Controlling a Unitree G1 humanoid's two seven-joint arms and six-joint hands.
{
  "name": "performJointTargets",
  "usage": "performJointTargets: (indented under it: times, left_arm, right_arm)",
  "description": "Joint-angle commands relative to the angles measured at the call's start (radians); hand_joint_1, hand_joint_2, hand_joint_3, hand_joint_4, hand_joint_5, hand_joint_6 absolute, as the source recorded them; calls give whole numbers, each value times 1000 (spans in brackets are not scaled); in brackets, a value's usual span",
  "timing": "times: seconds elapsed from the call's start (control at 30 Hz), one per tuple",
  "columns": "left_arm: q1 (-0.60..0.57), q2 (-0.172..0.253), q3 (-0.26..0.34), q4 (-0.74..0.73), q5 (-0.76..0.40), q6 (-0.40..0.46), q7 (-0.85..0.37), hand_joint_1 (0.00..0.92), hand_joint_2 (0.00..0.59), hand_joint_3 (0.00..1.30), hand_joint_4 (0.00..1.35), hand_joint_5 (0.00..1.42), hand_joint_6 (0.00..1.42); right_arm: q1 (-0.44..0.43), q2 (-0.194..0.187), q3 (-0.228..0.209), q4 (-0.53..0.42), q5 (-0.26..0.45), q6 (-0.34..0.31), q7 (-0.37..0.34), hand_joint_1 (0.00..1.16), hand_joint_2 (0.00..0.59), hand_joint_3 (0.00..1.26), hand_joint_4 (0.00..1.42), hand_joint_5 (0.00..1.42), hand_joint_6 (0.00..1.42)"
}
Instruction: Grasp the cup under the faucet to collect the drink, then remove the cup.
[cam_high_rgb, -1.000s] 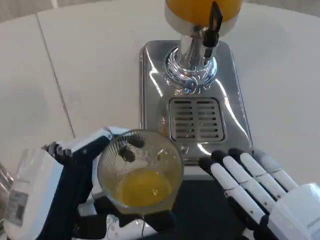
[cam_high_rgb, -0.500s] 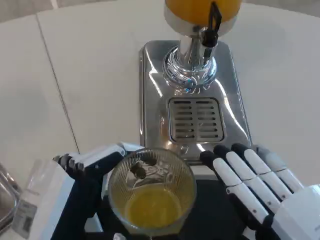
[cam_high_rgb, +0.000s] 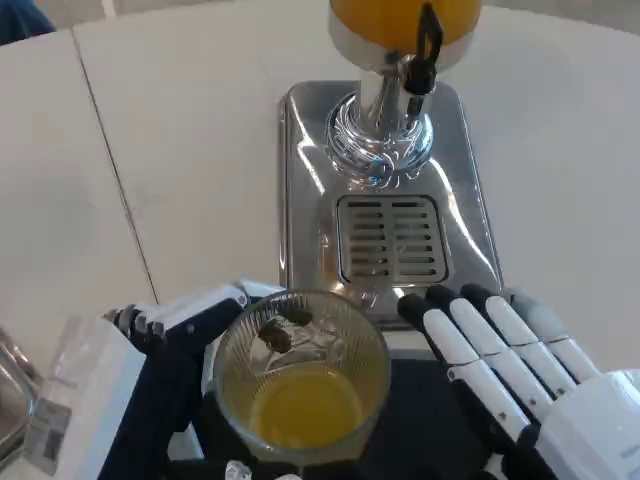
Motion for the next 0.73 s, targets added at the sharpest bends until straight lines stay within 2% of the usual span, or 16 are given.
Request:
performJointTargets:
  times: [0.03, 0.33, 0.47, 0.73]
  left_arm:
    - [-12, -33, -10, -30, -28, 13, -19, 755, 0, 1149, 1263, 1424, 1424]
    - [-7, -44, 5, -26, -45, 26, -44, 755, 0, 1149, 1263, 1424, 1424]
    - [-6, -46, 23, -50, 6, -11, -22, 755, 0, 1146, 1262, 1424, 1424]
    - [7, -70, 8, -66, -3, 8, -40, 755, 0, 1140, 1262, 1424, 1424]
  right_arm:
    - [22, 12, 17, 10, -19, -8, -15, 170, 534, 0, 0, 0, 0]
    - [6, 43, 68, 14, -62, 17, 2, 167, 537, 0, 0, 0, 0]
    - [6, 35, 69, 10, -58, 21, 6, 168, 543, 0, 0, 0, 0]
    - [16, 28, 63, 3, -64, 22, 8, 169, 548, 0, 0, 0, 0]
